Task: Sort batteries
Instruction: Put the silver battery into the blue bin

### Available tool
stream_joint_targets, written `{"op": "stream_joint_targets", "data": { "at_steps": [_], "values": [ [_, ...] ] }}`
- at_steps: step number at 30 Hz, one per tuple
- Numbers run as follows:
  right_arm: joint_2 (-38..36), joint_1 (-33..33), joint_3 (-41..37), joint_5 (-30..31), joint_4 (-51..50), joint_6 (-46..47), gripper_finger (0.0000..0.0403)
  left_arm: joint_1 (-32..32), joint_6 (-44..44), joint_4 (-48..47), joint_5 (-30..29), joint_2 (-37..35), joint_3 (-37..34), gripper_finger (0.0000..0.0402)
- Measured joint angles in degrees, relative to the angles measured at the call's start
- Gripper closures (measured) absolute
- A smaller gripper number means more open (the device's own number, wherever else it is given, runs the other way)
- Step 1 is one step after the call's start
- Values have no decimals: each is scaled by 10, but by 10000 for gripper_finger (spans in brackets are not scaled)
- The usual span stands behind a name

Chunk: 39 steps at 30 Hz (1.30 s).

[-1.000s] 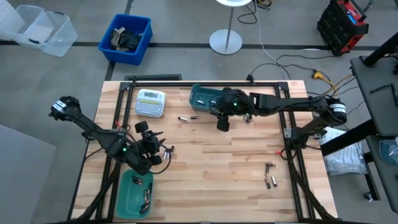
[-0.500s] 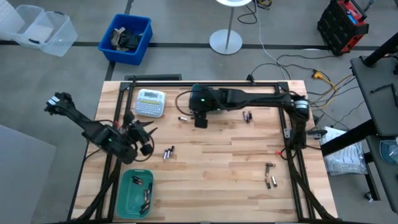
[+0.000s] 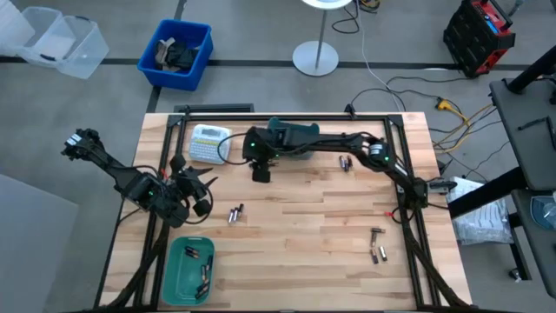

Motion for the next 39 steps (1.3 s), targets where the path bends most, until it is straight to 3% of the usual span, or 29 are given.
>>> {"op": "stream_joint_targets", "data": {
  "at_steps": [18, 39],
  "values": [
    [70, -2, 23, 5, 9, 21, 230, 0, -21, 5, 16, 26, 0, 285],
    [81, -2, 2, 22, 30, 9, 238, 0, -15, 5, 14, 47, 0, 285]
  ]
}}
